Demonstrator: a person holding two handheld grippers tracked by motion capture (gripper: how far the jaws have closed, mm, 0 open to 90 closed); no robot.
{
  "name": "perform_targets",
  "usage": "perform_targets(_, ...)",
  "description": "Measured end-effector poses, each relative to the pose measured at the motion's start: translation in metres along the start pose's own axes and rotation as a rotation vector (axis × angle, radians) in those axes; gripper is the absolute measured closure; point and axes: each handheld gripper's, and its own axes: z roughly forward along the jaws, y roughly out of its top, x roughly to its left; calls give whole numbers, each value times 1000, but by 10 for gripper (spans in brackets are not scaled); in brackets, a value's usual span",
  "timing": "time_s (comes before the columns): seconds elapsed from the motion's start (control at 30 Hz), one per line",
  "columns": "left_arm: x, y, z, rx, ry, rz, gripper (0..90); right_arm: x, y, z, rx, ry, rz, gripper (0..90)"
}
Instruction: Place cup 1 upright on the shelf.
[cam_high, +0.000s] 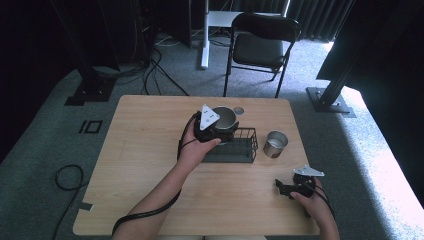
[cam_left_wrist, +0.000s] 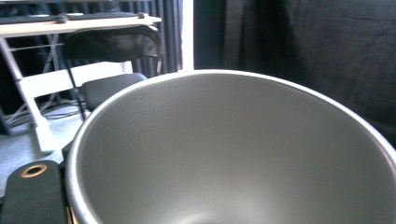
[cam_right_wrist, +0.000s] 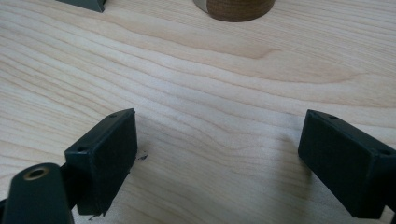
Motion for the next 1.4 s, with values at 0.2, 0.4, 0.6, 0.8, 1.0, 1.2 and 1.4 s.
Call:
perform_targets(0.2, 13, -8, 0, 9, 50, -9, 130, 0, 0, 0, 0, 0, 0, 114)
perform_targets(0.4, 22, -18, 2, 20, 99, -28, 130, 0, 0, 0, 1, 0, 1, 114)
perform_targets(0.6, 30, -31, 7, 33, 123, -61, 130, 0, 0, 0, 1, 0, -1, 114)
perform_targets(0.8, 32, -42, 12, 38, 134, -78, 130, 0, 0, 0, 1, 0, -1, 114)
perform_targets(1.0, 35, -54, 17, 60, 142, -88, 130, 0, 0, 0, 1, 0, -1, 114)
perform_targets(1.2, 37, -61, 19, 63, 151, -96, 130, 0, 0, 0, 1, 1, -1, 114)
perform_targets(1.4, 37, -69, 21, 71, 156, -102, 130, 0, 0, 0, 1, 0, -1, 114)
